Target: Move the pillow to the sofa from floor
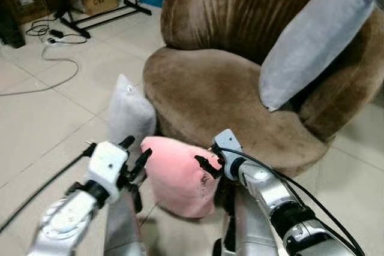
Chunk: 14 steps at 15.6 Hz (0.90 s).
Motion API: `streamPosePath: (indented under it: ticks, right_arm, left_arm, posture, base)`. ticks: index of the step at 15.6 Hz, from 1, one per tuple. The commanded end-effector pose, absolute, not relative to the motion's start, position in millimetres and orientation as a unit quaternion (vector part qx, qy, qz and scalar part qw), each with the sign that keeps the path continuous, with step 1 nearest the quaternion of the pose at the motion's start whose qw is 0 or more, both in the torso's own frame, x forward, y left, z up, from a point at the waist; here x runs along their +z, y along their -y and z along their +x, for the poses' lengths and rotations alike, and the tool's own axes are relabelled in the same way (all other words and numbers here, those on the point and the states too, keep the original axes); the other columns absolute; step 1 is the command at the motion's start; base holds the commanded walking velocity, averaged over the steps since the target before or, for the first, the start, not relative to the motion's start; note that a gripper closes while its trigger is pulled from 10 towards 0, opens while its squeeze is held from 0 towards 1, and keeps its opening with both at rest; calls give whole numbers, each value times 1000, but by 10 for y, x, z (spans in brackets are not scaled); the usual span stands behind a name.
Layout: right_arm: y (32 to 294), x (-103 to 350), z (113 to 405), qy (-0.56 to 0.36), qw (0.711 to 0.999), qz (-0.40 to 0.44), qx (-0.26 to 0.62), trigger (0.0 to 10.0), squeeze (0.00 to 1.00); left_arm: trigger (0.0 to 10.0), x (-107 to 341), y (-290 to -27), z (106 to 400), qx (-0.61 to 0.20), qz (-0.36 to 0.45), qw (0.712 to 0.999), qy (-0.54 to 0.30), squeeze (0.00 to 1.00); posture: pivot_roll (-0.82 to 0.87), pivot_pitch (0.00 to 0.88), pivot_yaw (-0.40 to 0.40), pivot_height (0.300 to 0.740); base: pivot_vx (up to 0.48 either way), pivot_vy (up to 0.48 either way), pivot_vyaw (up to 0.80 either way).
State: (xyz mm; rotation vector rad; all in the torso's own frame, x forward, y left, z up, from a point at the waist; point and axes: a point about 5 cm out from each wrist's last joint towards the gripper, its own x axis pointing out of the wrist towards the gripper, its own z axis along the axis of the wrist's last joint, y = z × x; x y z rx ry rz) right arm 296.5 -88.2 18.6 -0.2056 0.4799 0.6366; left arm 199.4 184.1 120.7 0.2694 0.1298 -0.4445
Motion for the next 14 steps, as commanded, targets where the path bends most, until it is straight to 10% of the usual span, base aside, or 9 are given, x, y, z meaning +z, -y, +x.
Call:
streamPosePath:
  ticks: [1, 9, 10, 11, 14]
  right_arm:
    - [849, 162, 2986, -237, 915, -106, 309, 10000, 1000]
    - [774, 223, 3154, -225, 928, -165, 248, 10000, 1000]
    - [798, 229, 3169, -223, 929, -174, 241, 10000, 741]
    - [835, 229, 3181, -222, 929, -185, 232, 10000, 0]
    - [900, 159, 3147, -238, 910, -242, 237, 10000, 0]
  left_arm:
    - [10000, 1300, -1861, 1910, -245, 137, 957, -68, 0]
    - [10000, 1531, -1971, 1585, -288, 155, 940, -99, 0]
    - [10000, 1540, -1974, 1557, -293, 155, 938, -103, 0]
    - [10000, 1553, -1973, 1511, -299, 155, 935, -108, 0]
    - [10000, 1562, -1966, 1424, -311, 150, 931, -123, 0]
  posture:
    - [183, 108, -42, 501]
    - [205, 227, -53, 501]
    - [200, 232, -55, 501]
    - [192, 234, -62, 501]
    - [188, 242, -78, 501]
  base:
    - [0, 0, 0]
    - [0, 0, 0]
    - [0, 0, 0]
    - [0, 0, 0]
    - [0, 0, 0]
